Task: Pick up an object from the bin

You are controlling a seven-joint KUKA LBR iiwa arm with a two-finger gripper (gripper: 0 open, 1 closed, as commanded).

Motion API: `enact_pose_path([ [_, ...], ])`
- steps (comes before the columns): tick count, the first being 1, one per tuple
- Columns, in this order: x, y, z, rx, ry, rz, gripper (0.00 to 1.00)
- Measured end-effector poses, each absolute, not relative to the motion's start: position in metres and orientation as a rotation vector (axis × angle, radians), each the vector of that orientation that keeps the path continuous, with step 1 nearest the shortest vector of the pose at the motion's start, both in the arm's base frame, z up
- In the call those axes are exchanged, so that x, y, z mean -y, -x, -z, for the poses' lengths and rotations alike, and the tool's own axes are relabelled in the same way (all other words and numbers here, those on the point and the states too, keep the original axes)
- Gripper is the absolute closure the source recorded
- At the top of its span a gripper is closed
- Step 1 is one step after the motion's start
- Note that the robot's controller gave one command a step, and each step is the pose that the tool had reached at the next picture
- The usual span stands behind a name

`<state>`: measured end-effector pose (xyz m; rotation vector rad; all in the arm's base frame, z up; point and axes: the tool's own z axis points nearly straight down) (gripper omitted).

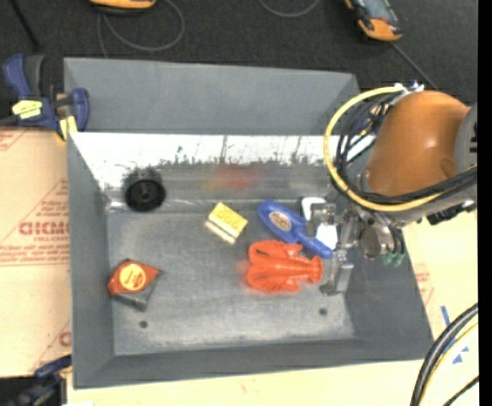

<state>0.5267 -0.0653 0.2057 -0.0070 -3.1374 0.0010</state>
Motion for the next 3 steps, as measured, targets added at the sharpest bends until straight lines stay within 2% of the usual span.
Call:
enact_pose_path([
  [1, 0.065, -0.528, -0.21, 3.145, 0.004, -0.002, 0.0],
  [2, 0.054, -0.544, -0.165, 3.147, -0.171, -0.004, 0.0],
  [3, 0.051, -0.545, -0.136, 3.137, -0.181, 0.003, 0.0],
])
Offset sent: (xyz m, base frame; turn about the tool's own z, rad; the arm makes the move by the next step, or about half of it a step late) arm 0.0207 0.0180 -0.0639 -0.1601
